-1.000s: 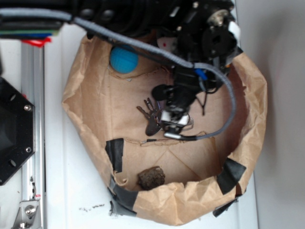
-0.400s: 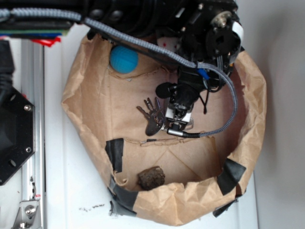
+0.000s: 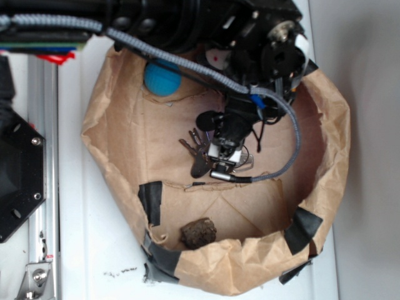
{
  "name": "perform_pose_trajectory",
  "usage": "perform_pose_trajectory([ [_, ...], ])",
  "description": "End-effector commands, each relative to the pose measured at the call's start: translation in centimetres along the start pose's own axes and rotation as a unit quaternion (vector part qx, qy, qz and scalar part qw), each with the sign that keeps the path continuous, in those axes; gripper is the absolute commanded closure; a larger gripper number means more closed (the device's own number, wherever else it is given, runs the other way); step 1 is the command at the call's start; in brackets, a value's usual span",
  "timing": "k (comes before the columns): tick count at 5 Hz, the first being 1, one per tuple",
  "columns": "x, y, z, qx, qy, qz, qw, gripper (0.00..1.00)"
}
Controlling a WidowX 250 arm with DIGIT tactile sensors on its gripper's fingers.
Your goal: Grab the silver keys.
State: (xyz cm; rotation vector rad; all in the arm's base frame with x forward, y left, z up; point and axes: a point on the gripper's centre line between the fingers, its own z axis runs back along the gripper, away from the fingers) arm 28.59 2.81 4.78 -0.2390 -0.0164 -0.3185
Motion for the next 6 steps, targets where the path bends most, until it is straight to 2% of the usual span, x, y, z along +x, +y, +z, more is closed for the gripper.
perform_pose_trajectory([
  [1, 0.7, -1.4, 1.5, 0.010, -0.035, -0.006, 0.999, 0.00],
  [2, 0.9, -1.8, 0.1, 0.007, -0.042, 0.003, 0.999, 0.00],
  [3, 0.6, -2.1, -1.4, 0.014, -0.035, -0.002, 0.999, 0.00],
  [4, 0.2, -2.0, -1.1, 0.003, -0.041, 0.011, 0.999, 1.00],
  [6, 0.2, -1.7, -0.4, 0.002, -0.052, 0.015, 0.999, 1.00],
])
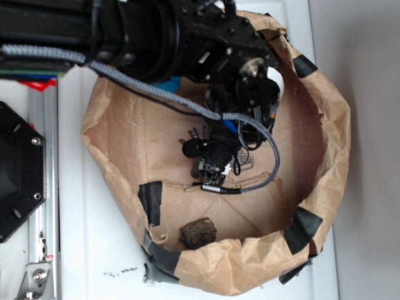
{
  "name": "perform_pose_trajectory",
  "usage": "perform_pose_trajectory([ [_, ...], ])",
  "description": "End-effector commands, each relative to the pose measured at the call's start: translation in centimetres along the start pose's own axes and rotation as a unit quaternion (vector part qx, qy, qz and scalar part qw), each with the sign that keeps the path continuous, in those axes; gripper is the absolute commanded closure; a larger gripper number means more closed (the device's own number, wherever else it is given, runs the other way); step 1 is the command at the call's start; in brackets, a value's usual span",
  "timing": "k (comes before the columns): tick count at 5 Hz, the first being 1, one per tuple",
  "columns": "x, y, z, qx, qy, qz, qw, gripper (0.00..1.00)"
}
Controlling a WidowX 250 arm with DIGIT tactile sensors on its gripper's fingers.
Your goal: Grab the silver keys.
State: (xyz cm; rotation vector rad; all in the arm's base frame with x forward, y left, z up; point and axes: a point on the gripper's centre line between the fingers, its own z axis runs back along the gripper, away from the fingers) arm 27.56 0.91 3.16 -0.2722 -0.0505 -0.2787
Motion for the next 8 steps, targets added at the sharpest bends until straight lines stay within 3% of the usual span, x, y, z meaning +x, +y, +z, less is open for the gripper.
perform_pose_trajectory([
  [1, 0.9, -0.1, 1.8, 0.014, -0.031, 0.000, 0.999, 1.00],
  [8, 0.9, 0.1, 3.6, 0.020, -0.029, 0.012, 0.999, 1.00],
])
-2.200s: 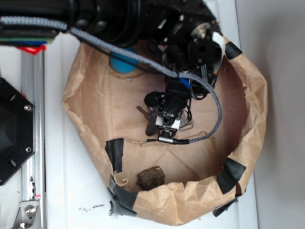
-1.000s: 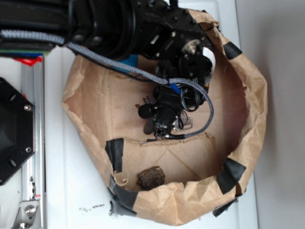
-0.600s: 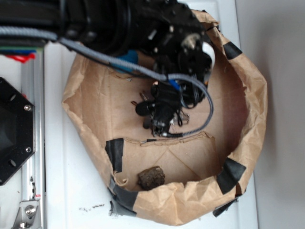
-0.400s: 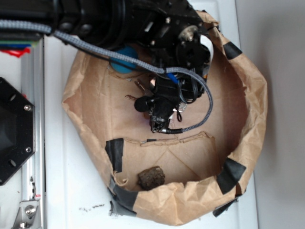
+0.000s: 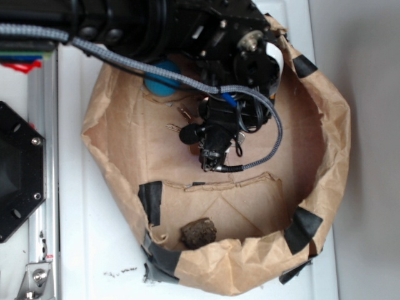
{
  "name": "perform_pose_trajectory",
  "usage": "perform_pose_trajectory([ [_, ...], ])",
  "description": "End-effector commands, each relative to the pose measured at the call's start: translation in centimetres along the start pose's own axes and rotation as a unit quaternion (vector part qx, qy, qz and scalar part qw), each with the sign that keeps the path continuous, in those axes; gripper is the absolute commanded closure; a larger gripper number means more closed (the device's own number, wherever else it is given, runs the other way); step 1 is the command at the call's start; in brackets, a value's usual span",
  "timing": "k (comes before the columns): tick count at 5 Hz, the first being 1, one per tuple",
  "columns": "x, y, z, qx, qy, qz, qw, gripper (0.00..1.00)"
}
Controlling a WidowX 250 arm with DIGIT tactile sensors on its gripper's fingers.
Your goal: Grab the silver keys.
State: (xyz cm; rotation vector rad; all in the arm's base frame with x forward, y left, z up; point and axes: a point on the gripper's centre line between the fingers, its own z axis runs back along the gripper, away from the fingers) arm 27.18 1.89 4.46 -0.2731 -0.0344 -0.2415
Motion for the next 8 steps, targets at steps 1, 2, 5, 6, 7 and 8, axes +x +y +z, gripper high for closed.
perform_pose_trajectory([
  [1, 1.4, -1.3, 5.4, 0.041, -0.040, 0.054, 0.997, 1.00],
  [2, -1.1, -2.0, 10.6, 0.077, -0.102, 0.164, 0.978, 1.00],
  [5, -1.5, -3.2, 12.0, 0.164, -0.108, 0.251, 0.948, 1.00],
  [6, -0.6, -3.5, 10.9, 0.165, -0.119, 0.273, 0.940, 1.00],
  [7, -0.2, -3.6, 10.4, 0.168, -0.120, 0.284, 0.936, 1.00],
  [8, 0.0, -3.5, 9.9, 0.163, -0.133, 0.308, 0.928, 1.00],
])
